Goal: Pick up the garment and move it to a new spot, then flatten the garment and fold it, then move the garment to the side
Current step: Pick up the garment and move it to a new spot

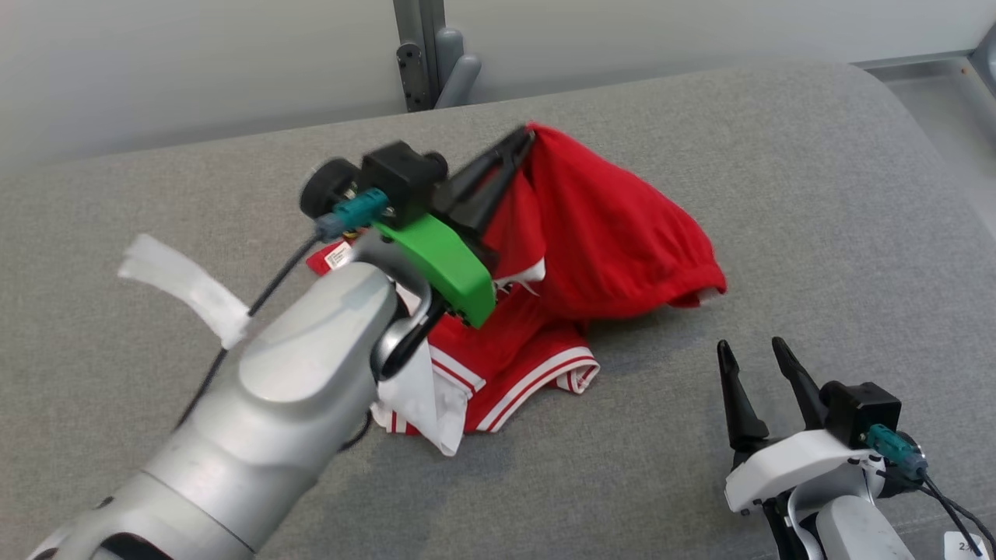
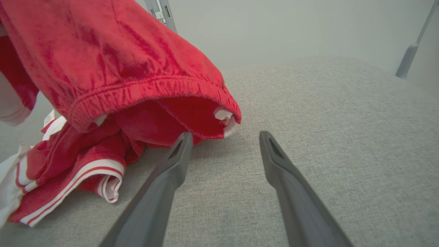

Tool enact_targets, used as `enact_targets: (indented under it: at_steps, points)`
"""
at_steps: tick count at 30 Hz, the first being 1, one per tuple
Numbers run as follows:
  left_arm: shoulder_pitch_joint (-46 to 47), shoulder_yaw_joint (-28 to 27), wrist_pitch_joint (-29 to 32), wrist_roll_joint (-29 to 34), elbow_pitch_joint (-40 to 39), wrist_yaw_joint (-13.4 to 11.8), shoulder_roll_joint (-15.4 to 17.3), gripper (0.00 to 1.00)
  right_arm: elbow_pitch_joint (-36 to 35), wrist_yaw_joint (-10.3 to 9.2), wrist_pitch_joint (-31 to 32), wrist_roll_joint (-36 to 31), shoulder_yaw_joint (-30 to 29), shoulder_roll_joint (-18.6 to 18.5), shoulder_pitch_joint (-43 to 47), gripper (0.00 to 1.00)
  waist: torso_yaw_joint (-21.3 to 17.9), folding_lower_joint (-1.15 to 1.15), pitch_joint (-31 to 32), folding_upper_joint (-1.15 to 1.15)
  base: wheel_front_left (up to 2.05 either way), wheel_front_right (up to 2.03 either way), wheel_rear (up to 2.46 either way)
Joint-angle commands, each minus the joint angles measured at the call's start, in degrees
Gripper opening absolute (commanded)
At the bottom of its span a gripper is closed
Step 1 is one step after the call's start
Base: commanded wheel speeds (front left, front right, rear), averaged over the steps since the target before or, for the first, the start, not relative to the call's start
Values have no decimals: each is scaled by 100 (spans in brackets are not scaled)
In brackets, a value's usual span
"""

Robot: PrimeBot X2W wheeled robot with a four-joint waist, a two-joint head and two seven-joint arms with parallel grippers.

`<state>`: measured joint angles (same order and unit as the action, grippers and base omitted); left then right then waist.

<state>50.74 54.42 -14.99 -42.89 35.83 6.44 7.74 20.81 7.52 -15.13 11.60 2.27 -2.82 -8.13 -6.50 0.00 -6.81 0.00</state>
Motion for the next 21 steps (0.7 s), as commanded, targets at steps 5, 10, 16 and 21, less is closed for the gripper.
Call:
enact_targets:
  at_steps: [5, 10, 16, 21]
  points:
    - [406, -1153, -22, 688, -750, -164, 615, 0, 117, -6, -4, 151, 66, -17, 216, 100, 201, 0, 465, 0, 0, 0, 0]
    - [809, -1693, -12, 950, -755, -287, 1253, 0, 146, -6, -3, 275, 44, -17, 350, 100, 421, 0, 614, 0, 0, 0, 0]
    - [956, -1990, 345, 904, -413, -347, 2146, 0, 113, -6, -4, 342, -76, -18, 458, 100, 765, 0, 597, 0, 0, 0, 0]
    - [503, -2248, 511, 648, -138, -343, 2785, 0, 35, -6, -4, 265, -147, -17, 383, 100, 1028, 0, 371, 0, 0, 0, 0]
